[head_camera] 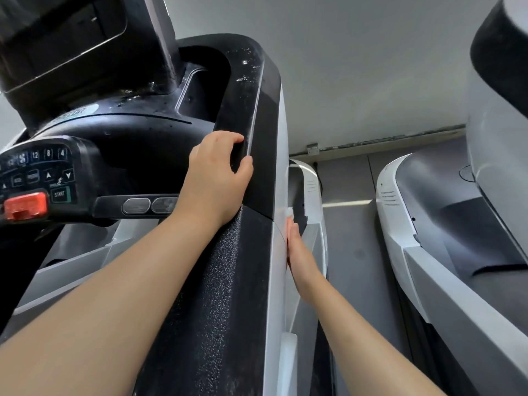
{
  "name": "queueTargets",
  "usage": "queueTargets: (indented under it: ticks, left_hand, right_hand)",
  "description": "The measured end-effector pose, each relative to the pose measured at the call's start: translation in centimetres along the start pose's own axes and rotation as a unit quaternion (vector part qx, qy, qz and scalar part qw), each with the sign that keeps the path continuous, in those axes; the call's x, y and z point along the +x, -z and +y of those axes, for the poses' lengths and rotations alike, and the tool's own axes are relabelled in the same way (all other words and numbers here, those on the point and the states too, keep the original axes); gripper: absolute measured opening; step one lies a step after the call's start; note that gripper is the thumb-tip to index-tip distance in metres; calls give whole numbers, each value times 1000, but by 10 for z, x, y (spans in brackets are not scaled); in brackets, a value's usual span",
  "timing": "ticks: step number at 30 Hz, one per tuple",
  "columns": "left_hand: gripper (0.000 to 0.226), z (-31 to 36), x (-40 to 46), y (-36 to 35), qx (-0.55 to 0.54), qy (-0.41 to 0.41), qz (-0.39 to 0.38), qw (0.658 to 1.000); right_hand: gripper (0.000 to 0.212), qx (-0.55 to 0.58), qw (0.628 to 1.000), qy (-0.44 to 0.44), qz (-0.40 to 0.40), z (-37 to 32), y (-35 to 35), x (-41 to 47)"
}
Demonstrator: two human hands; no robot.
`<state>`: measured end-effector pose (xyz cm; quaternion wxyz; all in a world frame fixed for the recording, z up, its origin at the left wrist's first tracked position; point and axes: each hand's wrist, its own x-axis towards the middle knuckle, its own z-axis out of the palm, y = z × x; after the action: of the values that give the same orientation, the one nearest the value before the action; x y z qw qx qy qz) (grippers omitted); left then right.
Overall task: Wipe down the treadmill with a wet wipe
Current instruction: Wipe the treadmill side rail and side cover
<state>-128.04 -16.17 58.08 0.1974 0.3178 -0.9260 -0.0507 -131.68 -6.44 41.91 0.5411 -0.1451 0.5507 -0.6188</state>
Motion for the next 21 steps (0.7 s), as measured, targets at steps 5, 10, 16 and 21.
queueTargets:
  ticks: [5, 10, 16, 21]
  left_hand:
    - [33, 0, 1, 0, 4, -9, 8, 1000]
    - [33, 0, 1, 0, 4, -2, 5, 1000]
    - [35, -1, 1, -1, 4, 4, -2, 1000]
    - [36, -1, 1, -1, 1, 11, -3, 1000]
  right_hand:
    - [50, 69, 994, 88, -13, -58, -3, 12]
    - [53, 23, 999, 5, 25, -30, 1, 5]
    - [56, 58, 997, 7, -41, 28, -18, -90]
    - [63, 9, 994, 103, -28, 10, -22, -78]
